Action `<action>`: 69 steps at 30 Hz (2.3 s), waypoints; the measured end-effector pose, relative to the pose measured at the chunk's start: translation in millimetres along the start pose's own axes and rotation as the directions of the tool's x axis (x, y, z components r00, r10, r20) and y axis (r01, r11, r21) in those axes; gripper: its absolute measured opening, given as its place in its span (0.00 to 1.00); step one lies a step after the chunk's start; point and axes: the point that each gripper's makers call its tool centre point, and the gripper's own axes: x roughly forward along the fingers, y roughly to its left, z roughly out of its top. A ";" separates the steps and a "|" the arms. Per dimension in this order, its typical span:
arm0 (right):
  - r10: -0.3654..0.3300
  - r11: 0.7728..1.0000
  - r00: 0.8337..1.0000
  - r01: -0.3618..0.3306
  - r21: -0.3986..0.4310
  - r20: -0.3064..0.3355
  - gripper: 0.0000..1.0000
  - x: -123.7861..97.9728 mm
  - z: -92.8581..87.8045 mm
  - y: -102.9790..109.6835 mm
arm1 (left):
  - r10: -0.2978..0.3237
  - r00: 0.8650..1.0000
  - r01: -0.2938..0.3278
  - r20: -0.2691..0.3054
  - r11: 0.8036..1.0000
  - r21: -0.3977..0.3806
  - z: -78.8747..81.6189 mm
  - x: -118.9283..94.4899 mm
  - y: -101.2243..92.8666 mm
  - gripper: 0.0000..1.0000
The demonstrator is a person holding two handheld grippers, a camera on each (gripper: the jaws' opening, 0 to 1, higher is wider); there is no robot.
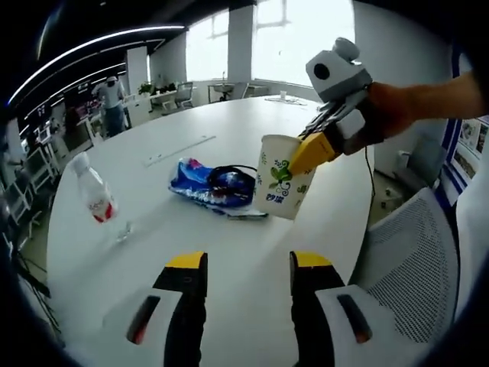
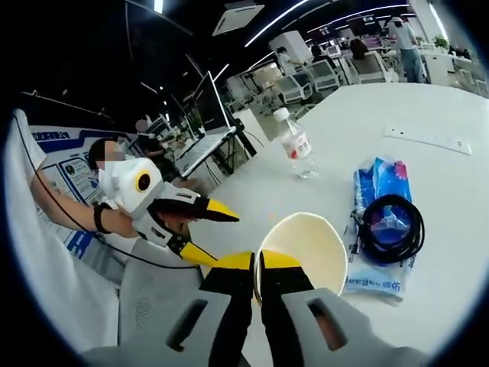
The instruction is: Arrange the tabletop items into an orderly group along one side of the table until the central work area is clear of visible clutter.
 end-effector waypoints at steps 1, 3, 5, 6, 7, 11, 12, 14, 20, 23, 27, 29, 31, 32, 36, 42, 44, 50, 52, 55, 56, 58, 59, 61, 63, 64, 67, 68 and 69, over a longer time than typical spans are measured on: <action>-0.001 1.000 1.000 0.001 -0.005 -0.002 0.00 2.0 1.1 -0.9 | 0.005 1.000 -0.005 0.001 1.000 -0.006 -1.2 -1.9 2.0 0.42; -0.006 1.000 1.000 0.006 -0.019 -0.009 0.00 7.2 4.4 -3.1 | 0.016 1.000 -0.016 0.003 1.000 -0.019 -4.6 -6.4 6.7 0.42; -0.012 0.999 1.000 0.012 -0.038 -0.016 0.00 12.3 8.7 -4.2 | 0.027 1.000 -0.027 0.004 0.999 -0.030 -7.5 -10.4 11.2 0.42; -0.013 0.999 1.000 0.012 -0.049 -0.019 0.00 14.5 10.8 -4.2 | 0.033 0.999 -0.033 0.003 0.999 -0.033 -9.7 -12.5 14.3 0.42; -0.014 0.998 1.000 0.013 -0.063 -0.024 0.00 18.0 13.5 -4.7 | 0.038 0.999 -0.038 0.003 0.999 -0.037 -10.7 -14.1 16.4 0.42; -0.012 0.996 0.999 0.008 -0.094 -0.043 0.00 29.8 20.6 -5.6 | 0.058 0.998 -0.058 0.008 0.997 -0.057 -14.2 -21.3 25.4 0.41; -0.012 0.995 0.999 0.008 -0.100 -0.048 0.00 32.1 21.5 -6.0 | 0.062 0.998 -0.061 0.008 0.996 -0.059 -14.9 -22.6 27.1 0.41; -0.013 0.993 0.998 0.006 -0.115 -0.062 0.00 38.1 23.3 -7.9 | 0.069 0.998 -0.069 0.009 0.996 -0.063 -16.5 -25.3 30.5 0.41; -0.021 0.990 0.996 0.008 -0.144 -0.089 0.00 54.9 28.5 -13.5 | 0.100 0.995 -0.099 0.010 0.992 -0.083 -24.6 -36.1 42.6 0.40; -0.026 0.988 0.994 0.010 -0.156 -0.102 0.00 64.2 31.1 -16.8 | 0.112 0.994 -0.110 0.009 0.989 -0.098 -28.7 -41.8 46.9 0.40; -0.038 0.982 0.991 0.014 -0.187 -0.128 0.00 78.1 34.8 -21.8 | 0.128 0.992 -0.126 0.007 0.985 -0.115 -35.4 -49.1 53.0 0.40; -0.039 0.981 0.989 0.010 -0.196 -0.145 0.00 84.4 35.2 -23.8 | 0.136 0.991 -0.134 0.006 0.984 -0.119 -38.6 -51.9 55.9 0.40; -0.058 0.976 0.983 0.018 -0.219 -0.174 0.00 93.0 34.6 -30.1 | 0.144 0.990 -0.142 0.006 0.981 -0.131 -41.8 -55.3 58.7 0.40; -0.057 0.975 0.983 0.016 -0.222 -0.177 0.00 96.5 35.6 -30.9 | 0.148 0.989 -0.146 0.005 0.980 -0.135 -43.4 -56.6 60.1 0.40; -0.062 0.972 0.980 0.016 -0.235 -0.191 0.00 110.3 40.1 -36.6 | 0.164 0.987 -0.161 0.003 0.975 -0.150 -49.2 -63.0 66.7 0.40; -0.089 0.954 0.968 0.015 -0.299 -0.236 0.00 131.6 36.0 -42.2 | 0.187 0.982 -0.183 0.006 0.967 -0.178 -61.4 -72.4 73.3 0.40; -0.096 0.947 0.963 0.010 -0.322 -0.252 0.00 139.0 33.6 -43.6 | 0.193 0.981 -0.188 0.007 0.964 -0.186 -63.5 -73.8 75.1 0.40; -0.132 0.916 0.948 0.006 -0.401 -0.289 0.00 156.1 29.6 -49.9 | 0.203 0.979 -0.196 0.014 0.960 -0.201 -65.8 -75.4 76.5 0.41; -0.149 0.902 0.943 0.005 -0.432 -0.299 0.00 161.0 29.7 -53.2 | 0.204 0.979 -0.197 0.017 0.959 -0.203 -65.9 -75.2 77.7 0.41; -0.172 0.887 0.937 0.013 -0.462 -0.303 0.00 165.9 32.1 -56.4 | 0.205 0.978 -0.196 0.022 0.959 -0.206 -65.5 -74.9 78.3 0.41; -0.180 0.879 0.935 0.014 -0.477 -0.305 0.00 168.7 34.2 -57.7 | 0.204 0.979 -0.195 0.023 0.958 -0.209 -65.4 -74.4 78.6 0.41; -0.214 0.865 0.929 0.038 -0.500 -0.300 0.00 170.4 38.8 -63.1 | 0.202 0.979 -0.193 0.024 0.959 -0.209 -65.3 -73.8 78.3 0.41; -0.201 0.859 0.931 0.018 -0.512 -0.305 0.00 172.1 40.7 -62.4 | 0.202 0.979 -0.193 0.024 0.959 -0.208 -65.2 -73.7 78.2 0.41; -0.218 0.850 0.925 0.023 -0.527 -0.311 0.00 173.6 43.1 -67.0 | 0.199 0.980 -0.189 0.024 0.959 -0.211 -65.4 -72.7 77.9 0.42; -0.226 0.839 0.919 0.017 -0.544 -0.321 0.00 175.1 44.6 -69.8 | 0.197 0.980 -0.187 0.025 0.959 -0.212 -65.2 -71.9 77.9 0.42; -0.232 0.834 0.918 0.017 -0.552 -0.322 0.00 175.5 46.0 -71.1 | 0.196 0.980 -0.187 0.024 0.959 -0.212 -65.0 -71.7 77.6 0.42; -0.245 0.818 0.913 0.014 -0.575 -0.325 0.00 178.3 50.6 -77.1 | 0.194 0.981 -0.185 0.023 0.959 -0.213 -65.5 -71.4 77.1 0.42; -0.249 0.814 0.912 0.015 -0.581 -0.326 0.00 179.0 52.0 -78.8 | 0.193 0.981 -0.185 0.022 0.959 -0.213 -65.7 -71.3 76.9 0.42; -0.254 0.807 0.910 0.013 -0.590 -0.327 0.00 180.1 53.5 -80.0 | 0.193 0.981 -0.184 0.021 0.959 -0.213 -66.2 -71.4 76.8 0.42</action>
